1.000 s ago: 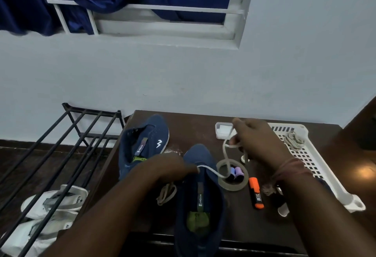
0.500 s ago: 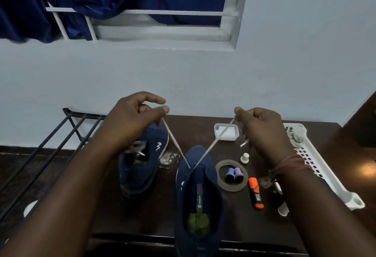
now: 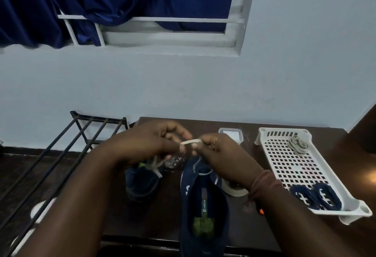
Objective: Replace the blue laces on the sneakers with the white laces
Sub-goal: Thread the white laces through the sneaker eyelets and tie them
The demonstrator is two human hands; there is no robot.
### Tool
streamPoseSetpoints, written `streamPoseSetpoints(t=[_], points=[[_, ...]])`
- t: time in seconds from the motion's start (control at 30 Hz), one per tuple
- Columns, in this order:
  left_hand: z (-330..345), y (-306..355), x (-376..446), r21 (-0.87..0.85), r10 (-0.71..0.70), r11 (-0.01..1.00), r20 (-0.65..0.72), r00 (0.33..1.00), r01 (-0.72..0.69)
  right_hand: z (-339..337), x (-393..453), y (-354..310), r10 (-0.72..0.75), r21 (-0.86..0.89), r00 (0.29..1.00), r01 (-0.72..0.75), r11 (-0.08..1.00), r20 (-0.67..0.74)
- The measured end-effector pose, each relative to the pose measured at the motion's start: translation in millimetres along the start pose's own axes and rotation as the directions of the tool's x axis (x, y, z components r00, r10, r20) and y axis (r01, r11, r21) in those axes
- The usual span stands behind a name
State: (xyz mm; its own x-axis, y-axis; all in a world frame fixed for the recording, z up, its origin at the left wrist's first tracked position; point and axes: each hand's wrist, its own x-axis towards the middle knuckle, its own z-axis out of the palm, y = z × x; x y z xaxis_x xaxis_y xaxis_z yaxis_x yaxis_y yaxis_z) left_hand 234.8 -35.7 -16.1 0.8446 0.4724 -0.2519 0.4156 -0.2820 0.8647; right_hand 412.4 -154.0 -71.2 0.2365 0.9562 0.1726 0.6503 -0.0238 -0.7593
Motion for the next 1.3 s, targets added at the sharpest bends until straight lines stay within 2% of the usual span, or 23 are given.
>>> streamPoseSetpoints(t=[0.07, 0.13, 0.17, 0.2, 0.27, 0.37, 0.5, 0.57, 0.63, 0.7, 0.77, 0.8, 0.83, 0.9, 0.93, 1.0, 1.07, 1.17, 1.23, 1.3], points=[[-11, -22, 1, 0.193, -0.173, 0.966, -0.008, 0.985, 0.171, -9, 2, 13, 0.228, 0.065, 0.96, -0.221, 0.973, -0.159], [-22, -41, -3, 0.339, -0.306, 0.888, -0.067, 0.95, 0.31, -19, 2, 31, 0.495, 0.291, 0.828, -0.421, 0.859, -0.262], [-26, -46, -4, 0.346, -0.336, 0.869, -0.111, 0.935, 0.353, -23, 1, 38, 0.575, 0.349, 0.77, -0.477, 0.806, -0.275], [-27, -48, -5, 0.319, -0.34, 0.871, -0.158, 0.927, 0.374, -24, 2, 44, 0.616, 0.356, 0.738, -0.518, 0.778, -0.275], [-28, -47, -2, 0.237, -0.314, 0.893, -0.283, 0.906, 0.383, -24, 3, 51, 0.636, 0.314, 0.721, -0.557, 0.769, -0.276], [-28, -45, 3, 0.162, -0.304, 0.892, -0.476, 0.825, 0.422, -23, 8, 58, 0.659, 0.207, 0.706, -0.626, 0.752, -0.258], [-37, -53, 0, -0.016, -0.374, 0.896, -0.567, 0.734, 0.444, -28, 9, 70, 0.698, 0.109, 0.669, -0.698, 0.708, -0.254], [-41, -54, -4, -0.122, -0.389, 0.91, -0.584, 0.712, 0.397, -31, 7, 70, 0.649, 0.111, 0.687, -0.654, 0.748, -0.327], [-37, -48, -3, -0.144, -0.356, 0.931, -0.563, 0.745, 0.336, -31, 5, 64, 0.56, 0.153, 0.745, -0.545, 0.824, -0.362], [-23, -43, 7, -0.119, -0.306, 0.95, -0.517, 0.799, 0.287, -27, 1, 47, 0.471, 0.241, 0.847, -0.418, 0.876, -0.245], [0, -37, 20, -0.043, -0.226, 0.972, -0.423, 0.878, 0.229, -20, -2, 26, 0.337, 0.358, 0.941, -0.306, 0.882, -0.026], [11, -33, 25, 0.006, -0.161, 0.985, -0.342, 0.926, 0.174, -18, -3, 15, 0.248, 0.41, 0.967, -0.251, 0.877, 0.062], [22, -29, 30, 0.047, -0.088, 0.994, -0.243, 0.966, 0.102, -18, -4, 7, 0.157, 0.457, 0.981, -0.193, 0.868, 0.116], [39, -19, 36, 0.131, 0.055, 0.99, -0.081, 0.995, -0.044, -19, -5, -3, 0.024, 0.499, 0.989, -0.094, 0.861, 0.144], [43, -17, 38, 0.182, 0.083, 0.981, -0.055, 0.995, -0.071, -20, -6, -5, 0.005, 0.49, 0.992, -0.068, 0.869, 0.129], [43, -22, 42, 0.332, 0.06, 0.943, -0.096, 0.994, -0.025, -21, -5, 3, 0.08, 0.457, 0.996, -0.088, 0.885, 0.037], [33, -35, 44, 0.495, -0.035, 0.859, -0.2, 0.979, 0.131, -25, -4, 16, 0.266, 0.43, 0.956, -0.19, 0.883, -0.124], [12, -50, 41, 0.513, -0.075, 0.804, -0.415, 0.907, 0.301, -37, -5, 32, 0.524, 0.489, 0.77, -0.321, 0.811, -0.364], [2, -54, 39, 0.489, -0.075, 0.79, -0.521, 0.85, 0.369, -42, -3, 40, 0.563, 0.477, 0.681, -0.343, 0.81, -0.467], [-1, -56, 39, 0.504, -0.081, 0.75, -0.572, 0.816, 0.428, -41, 0, 48, 0.56, 0.424, 0.64, -0.373, 0.825, -0.527]])
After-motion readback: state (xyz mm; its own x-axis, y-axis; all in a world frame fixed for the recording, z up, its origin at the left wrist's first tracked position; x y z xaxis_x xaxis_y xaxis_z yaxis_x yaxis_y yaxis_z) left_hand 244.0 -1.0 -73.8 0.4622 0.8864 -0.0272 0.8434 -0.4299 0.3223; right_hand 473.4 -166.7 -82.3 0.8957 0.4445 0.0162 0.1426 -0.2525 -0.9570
